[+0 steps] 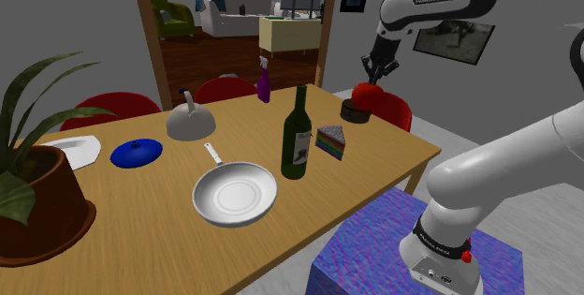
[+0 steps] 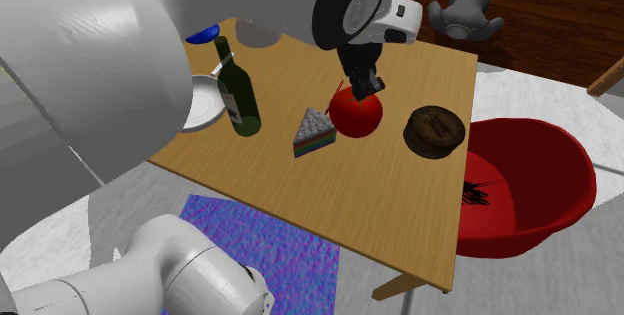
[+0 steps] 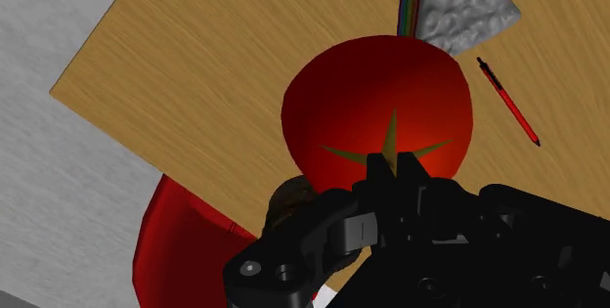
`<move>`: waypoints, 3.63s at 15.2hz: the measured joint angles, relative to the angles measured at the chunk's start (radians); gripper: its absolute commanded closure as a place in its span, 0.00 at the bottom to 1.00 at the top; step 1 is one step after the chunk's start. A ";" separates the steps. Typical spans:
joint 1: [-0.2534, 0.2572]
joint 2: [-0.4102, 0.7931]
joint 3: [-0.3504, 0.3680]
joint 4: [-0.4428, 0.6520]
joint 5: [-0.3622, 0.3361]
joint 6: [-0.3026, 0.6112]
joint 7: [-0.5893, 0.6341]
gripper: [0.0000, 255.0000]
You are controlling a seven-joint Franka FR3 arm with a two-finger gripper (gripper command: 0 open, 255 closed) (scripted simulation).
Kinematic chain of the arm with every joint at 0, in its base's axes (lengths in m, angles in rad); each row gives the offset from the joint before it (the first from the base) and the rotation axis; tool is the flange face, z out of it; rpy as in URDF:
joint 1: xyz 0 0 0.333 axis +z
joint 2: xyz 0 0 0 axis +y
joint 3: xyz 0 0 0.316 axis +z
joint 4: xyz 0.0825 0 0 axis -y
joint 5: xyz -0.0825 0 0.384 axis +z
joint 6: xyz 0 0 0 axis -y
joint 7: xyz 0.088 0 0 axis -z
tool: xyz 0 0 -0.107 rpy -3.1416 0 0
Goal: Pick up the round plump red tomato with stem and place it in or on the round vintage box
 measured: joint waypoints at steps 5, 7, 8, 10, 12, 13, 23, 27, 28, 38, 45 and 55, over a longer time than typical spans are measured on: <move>-0.015 0.177 -0.058 0.183 0.002 -0.001 -0.075 1.00; -0.020 0.244 -0.076 0.255 0.009 -0.005 -0.102 1.00; -0.023 0.281 -0.086 0.297 0.015 -0.010 -0.117 1.00; -0.030 0.358 -0.107 0.387 0.028 -0.022 -0.150 1.00; -0.038 0.432 -0.124 0.477 0.044 -0.037 -0.180 1.00; -0.044 0.476 -0.133 0.532 0.054 -0.049 -0.197 1.00; -0.128 0.855 -0.176 1.050 0.159 -0.196 -0.316 1.00; -0.124 0.848 -0.175 0.989 0.157 -0.143 -0.316 1.00; -0.122 0.842 -0.175 0.967 0.155 -0.126 -0.315 1.00; -0.115 0.823 -0.173 0.803 0.153 0.019 -0.319 1.00; -0.111 0.826 -0.171 0.715 0.155 0.110 -0.321 1.00; -0.110 0.834 -0.170 0.675 0.158 0.158 -0.322 0.00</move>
